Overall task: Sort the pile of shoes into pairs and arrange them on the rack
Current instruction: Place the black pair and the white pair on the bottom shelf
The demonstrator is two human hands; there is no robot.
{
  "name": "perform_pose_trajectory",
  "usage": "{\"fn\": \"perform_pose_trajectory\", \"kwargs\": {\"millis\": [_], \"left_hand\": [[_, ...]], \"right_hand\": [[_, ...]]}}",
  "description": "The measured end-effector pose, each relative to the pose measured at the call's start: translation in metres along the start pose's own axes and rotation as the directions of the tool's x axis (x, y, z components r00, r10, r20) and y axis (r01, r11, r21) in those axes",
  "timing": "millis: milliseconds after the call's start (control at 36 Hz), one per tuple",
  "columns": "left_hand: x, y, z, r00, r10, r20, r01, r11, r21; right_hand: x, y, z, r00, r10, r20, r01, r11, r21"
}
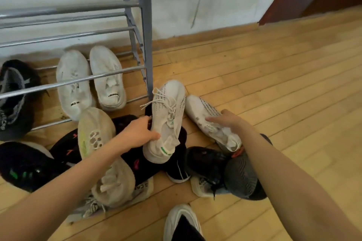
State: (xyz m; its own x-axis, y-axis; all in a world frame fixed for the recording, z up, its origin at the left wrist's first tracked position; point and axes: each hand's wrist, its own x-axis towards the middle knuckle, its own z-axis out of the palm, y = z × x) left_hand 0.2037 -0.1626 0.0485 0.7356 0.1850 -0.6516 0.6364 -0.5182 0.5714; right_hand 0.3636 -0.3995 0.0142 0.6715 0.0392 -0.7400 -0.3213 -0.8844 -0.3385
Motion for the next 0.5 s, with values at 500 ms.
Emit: {"fn": "perform_pose_trajectory", "kwargs": {"millis": [500], "left_hand": [[-0.01, -0.003, 0.001, 0.999, -0.022, 0.046, 0.037, 0.934, -0.355]], "right_hand": [[0.0, -0.005, 0.012, 0.997, -0.075, -0.033, 0.054, 0.909, -0.413]]}}
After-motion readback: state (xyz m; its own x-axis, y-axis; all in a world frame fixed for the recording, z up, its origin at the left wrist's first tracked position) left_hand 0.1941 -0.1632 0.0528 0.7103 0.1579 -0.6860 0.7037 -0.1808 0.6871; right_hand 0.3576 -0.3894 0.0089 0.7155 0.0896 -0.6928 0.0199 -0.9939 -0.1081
